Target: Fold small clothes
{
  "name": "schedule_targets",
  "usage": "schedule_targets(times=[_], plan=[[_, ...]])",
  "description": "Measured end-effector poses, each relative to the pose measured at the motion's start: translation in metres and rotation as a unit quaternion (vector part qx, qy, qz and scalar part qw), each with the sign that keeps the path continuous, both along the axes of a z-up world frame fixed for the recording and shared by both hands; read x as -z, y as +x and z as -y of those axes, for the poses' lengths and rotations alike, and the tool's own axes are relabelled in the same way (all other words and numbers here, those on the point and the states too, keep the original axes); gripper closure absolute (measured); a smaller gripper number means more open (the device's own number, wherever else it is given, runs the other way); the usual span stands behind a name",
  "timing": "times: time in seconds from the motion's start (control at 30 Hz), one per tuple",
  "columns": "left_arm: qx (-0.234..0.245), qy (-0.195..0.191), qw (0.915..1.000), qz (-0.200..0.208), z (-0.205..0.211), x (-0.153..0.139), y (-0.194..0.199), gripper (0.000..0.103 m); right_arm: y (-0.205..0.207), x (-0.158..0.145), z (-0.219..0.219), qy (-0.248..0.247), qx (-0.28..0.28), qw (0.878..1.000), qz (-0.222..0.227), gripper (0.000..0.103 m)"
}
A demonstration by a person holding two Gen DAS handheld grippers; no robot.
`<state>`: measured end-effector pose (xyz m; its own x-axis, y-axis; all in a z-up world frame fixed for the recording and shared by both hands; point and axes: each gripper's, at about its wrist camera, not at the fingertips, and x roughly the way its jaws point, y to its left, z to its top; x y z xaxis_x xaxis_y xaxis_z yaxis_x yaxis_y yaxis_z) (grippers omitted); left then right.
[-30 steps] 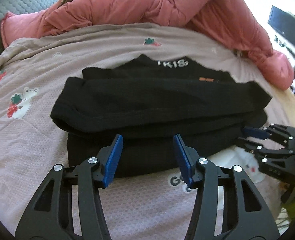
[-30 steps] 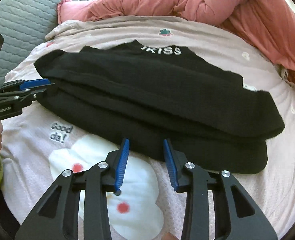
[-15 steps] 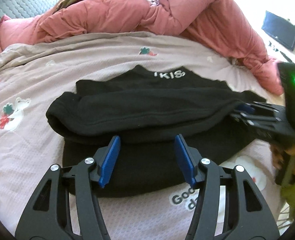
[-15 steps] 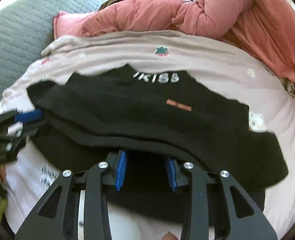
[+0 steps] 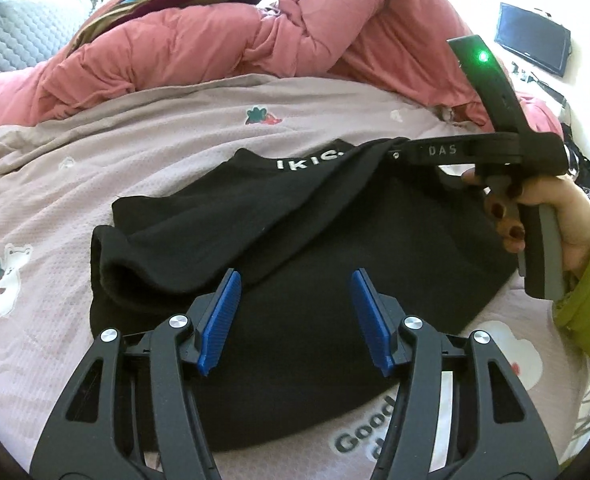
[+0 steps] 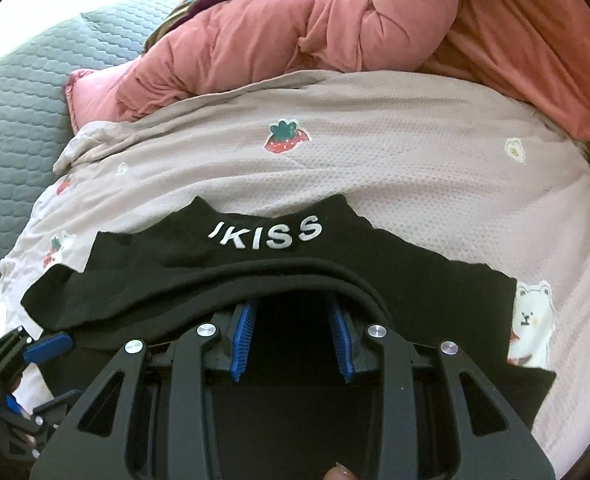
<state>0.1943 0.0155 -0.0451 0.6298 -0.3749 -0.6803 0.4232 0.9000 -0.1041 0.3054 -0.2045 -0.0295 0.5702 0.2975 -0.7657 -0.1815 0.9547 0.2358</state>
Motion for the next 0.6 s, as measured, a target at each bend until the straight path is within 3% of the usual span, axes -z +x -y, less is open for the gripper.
schedule_targets(times=[0.13, 0.3, 0.4, 0.5, 0.6], plan=[[-0.026, 0.018, 0.9995, 0.009, -0.003, -0.001, 0.018, 0.052, 0.011, 0.002, 0.007, 0.014, 0.012, 1.000, -0.011, 0.071], [-0.076, 0.004, 0.9971, -0.006, -0.014, -0.002, 0.054, 0.046, 0.020, -0.006, 0.023, -0.012, 0.044, 0.999, 0.010, 0.069], [-0.103, -0.037, 0.9939, -0.011, -0.024, -0.006, 0.068, 0.044, 0.023, -0.008, 0.038, -0.029, 0.065, 0.997, 0.015, 0.068], [-0.131, -0.103, 0.9860, 0.012, -0.046, -0.014, 0.066, 0.037, 0.020, -0.013, 0.054, -0.048, 0.078, 0.995, 0.029, 0.064], [-0.147, -0.111, 0.9825, 0.029, -0.064, -0.020, 0.062, 0.031, 0.016, -0.020, 0.074, -0.056, 0.103, 0.992, 0.054, 0.058]])
